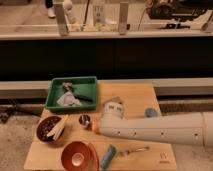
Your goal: Wipe red bowl with sponge
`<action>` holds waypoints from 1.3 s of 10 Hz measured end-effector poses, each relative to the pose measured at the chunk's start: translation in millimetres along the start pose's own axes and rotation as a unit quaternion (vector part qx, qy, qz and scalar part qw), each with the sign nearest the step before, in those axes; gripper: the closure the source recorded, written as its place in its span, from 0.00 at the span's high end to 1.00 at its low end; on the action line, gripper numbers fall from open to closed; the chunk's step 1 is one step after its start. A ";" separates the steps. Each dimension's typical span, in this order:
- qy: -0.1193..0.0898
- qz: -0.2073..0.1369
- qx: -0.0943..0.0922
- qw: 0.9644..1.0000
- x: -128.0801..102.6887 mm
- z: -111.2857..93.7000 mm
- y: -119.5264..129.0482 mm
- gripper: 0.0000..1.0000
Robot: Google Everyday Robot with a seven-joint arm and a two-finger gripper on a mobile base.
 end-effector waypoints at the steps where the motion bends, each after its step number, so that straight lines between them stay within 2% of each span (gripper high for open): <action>1: -0.020 0.002 -0.003 1.000 -1.5 -2.6 10.7 0.39; 2: -0.051 0.003 -0.009 0.999 -4.6 -7.9 31.4 0.51; 3: -0.073 0.004 -0.014 0.997 -7.7 -12.2 48.1 0.59; 4: -0.100 0.003 -0.026 0.995 -15.4 -17.1 66.1 0.70; 5: -0.119 -0.001 -0.040 0.992 -22.9 -20.6 78.4 0.78; 6: -0.128 -0.005 -0.048 0.991 -27.8 -22.9 81.3 0.80; 8: -0.139 -0.019 -0.062 0.988 -37.1 -28.8 81.2 0.80; 10: -0.143 -0.045 -0.077 0.986 -54.2 -31.0 70.8 0.80; 13: -0.132 -0.050 -0.089 0.986 -63.3 -20.3 71.9 0.80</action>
